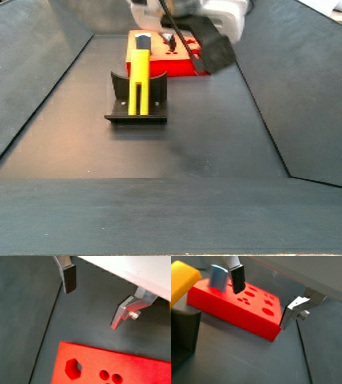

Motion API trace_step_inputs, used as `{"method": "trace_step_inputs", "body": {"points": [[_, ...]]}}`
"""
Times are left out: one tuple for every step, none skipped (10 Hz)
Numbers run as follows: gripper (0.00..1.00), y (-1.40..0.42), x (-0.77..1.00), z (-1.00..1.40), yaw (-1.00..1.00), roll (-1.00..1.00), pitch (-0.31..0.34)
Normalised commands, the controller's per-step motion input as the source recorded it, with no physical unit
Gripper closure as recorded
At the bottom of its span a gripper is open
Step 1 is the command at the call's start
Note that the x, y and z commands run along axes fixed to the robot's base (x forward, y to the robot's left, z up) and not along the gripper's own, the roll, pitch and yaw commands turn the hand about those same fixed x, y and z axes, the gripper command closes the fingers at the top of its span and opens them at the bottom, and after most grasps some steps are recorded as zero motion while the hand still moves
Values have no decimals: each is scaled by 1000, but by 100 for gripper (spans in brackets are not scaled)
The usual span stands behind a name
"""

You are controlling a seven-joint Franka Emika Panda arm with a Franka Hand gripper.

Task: Pick up the square-circle object. Move up. Rotate the square-circle object. Place the square-circle object on the fixture. Regrasp the square-circle object. Move to above the board. Insert the square-circle object.
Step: Regrasp the square-circle object.

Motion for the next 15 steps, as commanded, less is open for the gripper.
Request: {"method": "trace_step_inputs", "body": {"points": [[0,-13,-51,17,-1000,822,-238],[0,-29,-39,3,-1000,817,-263],[0,-29,-41,-2,-1000,811,-295],[0,-19,-50,14,-1000,806,-326],[0,-19,-53,18,-1000,803,-341],[0,-17,-51,9,-1000,799,-365],[0,-16,-47,6,-1000,796,-372],[0,-16,-46,7,-1000,793,-382],[0,-12,-46,3,-1000,788,-383],[0,-9,-46,3,-1000,783,-376],[0,-9,-45,-2,-1000,782,-360],[0,-10,-43,-4,-1000,784,-324],[0,-9,-45,-5,-1000,790,-287],[0,-10,-48,-10,-1000,797,-236],[0,-5,-46,-18,-785,635,-94]]}}
